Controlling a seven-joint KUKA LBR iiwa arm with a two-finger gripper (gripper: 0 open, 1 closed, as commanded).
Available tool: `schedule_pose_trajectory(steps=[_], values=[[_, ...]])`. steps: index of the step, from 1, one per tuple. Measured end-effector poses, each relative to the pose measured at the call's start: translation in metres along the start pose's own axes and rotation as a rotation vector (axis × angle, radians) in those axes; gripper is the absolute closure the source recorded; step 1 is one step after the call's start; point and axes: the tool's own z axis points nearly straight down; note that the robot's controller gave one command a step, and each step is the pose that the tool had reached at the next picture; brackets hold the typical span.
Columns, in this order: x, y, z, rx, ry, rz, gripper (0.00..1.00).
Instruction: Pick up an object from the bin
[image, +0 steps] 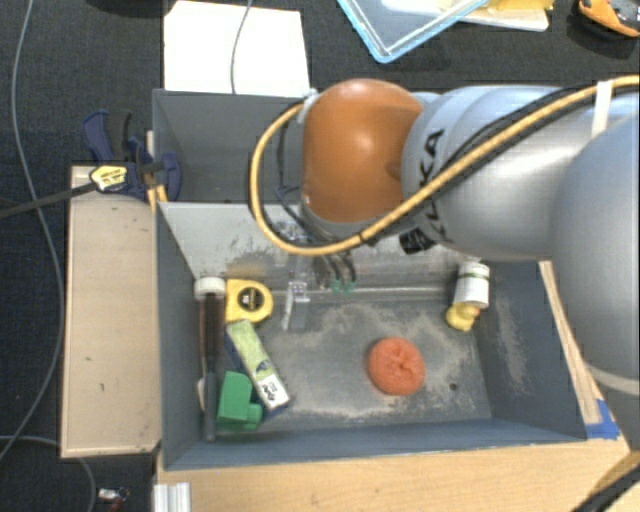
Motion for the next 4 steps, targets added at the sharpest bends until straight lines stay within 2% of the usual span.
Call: schedule_pose_trajectory(steps=[1, 2, 3, 4], values=[[-0.002, -0.001, -0.004, -0.001, -0.008, 0.005, 0.0], [0.014, -0.03, 0.033, -0.003, -0.013, -0.146, 0.0], [0.017, -0.05, 0.045, -0.001, -0.007, -0.049, 0.0], [0.013, -0.078, 0.071, -0.001, -0.008, 0.043, 0.0]])
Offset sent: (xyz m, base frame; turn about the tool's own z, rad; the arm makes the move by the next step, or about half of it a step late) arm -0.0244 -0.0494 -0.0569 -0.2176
